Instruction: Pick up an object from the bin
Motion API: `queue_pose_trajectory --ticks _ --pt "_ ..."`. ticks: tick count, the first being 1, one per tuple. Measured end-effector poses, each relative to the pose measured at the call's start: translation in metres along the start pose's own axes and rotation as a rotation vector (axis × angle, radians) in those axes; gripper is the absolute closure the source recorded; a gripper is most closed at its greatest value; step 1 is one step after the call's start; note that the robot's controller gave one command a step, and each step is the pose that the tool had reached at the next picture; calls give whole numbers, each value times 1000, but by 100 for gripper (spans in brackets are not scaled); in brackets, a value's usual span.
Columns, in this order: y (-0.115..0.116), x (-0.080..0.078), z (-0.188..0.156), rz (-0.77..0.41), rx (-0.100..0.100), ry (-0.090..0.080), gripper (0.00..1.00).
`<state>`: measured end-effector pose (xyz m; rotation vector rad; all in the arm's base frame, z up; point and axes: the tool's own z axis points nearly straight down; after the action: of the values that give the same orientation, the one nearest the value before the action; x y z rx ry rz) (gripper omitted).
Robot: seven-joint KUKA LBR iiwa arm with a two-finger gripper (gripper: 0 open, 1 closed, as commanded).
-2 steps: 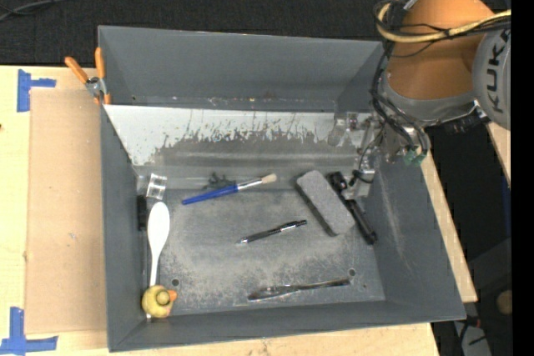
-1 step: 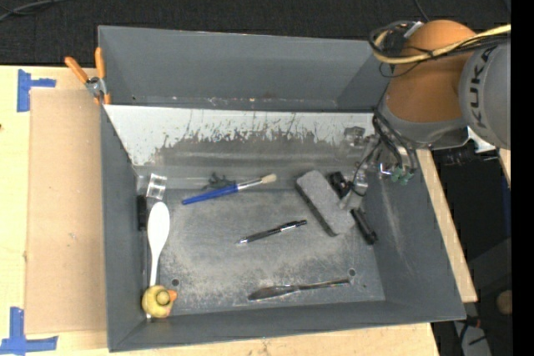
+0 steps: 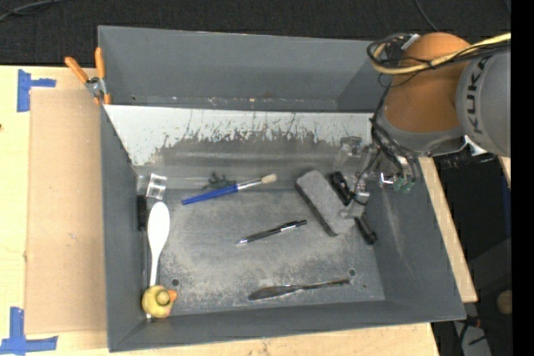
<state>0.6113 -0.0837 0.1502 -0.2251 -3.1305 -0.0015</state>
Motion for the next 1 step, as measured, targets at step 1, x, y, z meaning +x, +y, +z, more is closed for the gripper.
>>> queue_pose_trajectory --ticks 1 --pt "2 6 31 182 -1 0 0"
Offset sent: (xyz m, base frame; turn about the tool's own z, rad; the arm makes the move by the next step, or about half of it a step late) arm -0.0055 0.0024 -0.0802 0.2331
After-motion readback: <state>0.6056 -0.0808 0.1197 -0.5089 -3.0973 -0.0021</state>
